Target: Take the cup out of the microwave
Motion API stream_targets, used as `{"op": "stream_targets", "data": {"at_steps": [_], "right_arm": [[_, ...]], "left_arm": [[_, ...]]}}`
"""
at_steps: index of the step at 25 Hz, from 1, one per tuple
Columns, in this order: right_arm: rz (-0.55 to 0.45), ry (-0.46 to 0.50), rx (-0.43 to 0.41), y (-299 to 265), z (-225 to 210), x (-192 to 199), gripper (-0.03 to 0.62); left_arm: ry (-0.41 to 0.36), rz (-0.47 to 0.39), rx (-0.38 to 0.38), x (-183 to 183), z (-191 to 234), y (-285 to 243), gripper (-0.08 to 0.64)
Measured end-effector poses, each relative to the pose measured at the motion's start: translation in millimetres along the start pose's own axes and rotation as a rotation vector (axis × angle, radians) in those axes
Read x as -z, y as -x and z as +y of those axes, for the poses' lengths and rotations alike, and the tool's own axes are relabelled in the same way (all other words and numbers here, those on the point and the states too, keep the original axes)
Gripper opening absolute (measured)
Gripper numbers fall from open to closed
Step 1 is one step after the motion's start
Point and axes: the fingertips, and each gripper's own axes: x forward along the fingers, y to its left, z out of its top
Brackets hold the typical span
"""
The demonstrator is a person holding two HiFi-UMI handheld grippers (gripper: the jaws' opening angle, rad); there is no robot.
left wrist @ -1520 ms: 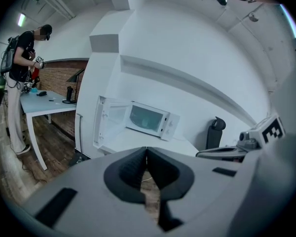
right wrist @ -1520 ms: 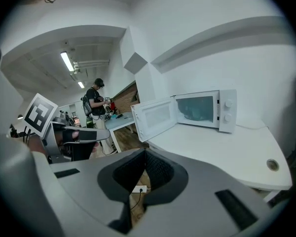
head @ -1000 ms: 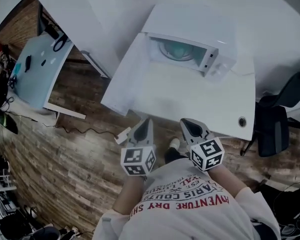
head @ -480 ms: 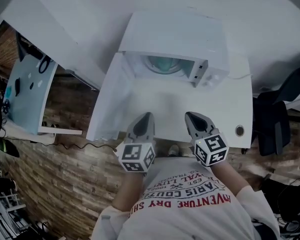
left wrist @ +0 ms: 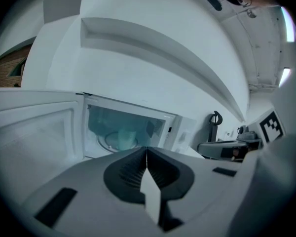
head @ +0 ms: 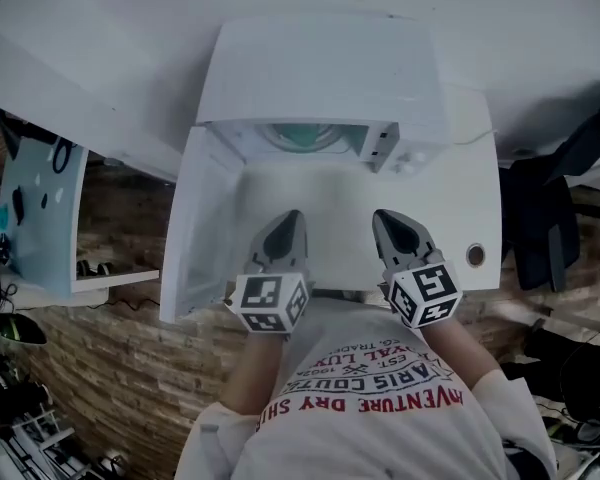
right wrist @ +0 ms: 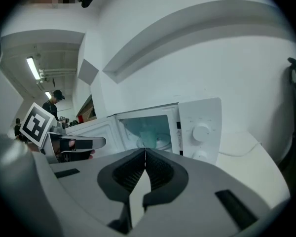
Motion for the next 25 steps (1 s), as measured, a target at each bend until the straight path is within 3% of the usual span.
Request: {"op": "stream_targets", "data": {"at_steps": [6, 12, 16, 20, 25], "right_arm": [[0.049, -0.017, 0.025, -25, -15, 6, 0.012], [0.088, -0.005, 0.035, -54, -26, 9, 0.012], [0.111, -0.017, 0.042, -71, -31, 10, 0.012], [0.124, -0.036, 0.043, -83, -35, 13, 0.012], [0.151, -0.044, 0.049, -96, -40, 19, 0.012]], "left_arm": [[-0.041, -0.007, 0.009, -2, 17, -48, 0.008], [-0.02, 0.005, 0.04, 4, 33, -86, 0.014], [-0.007, 0.001, 0.026, 4, 47, -106, 0.15], [-0.019, -0.001, -0.005, 6, 62, -128, 0.236], [-0.091, -0.002, 0.049, 12, 62, -159, 0.373]]}}
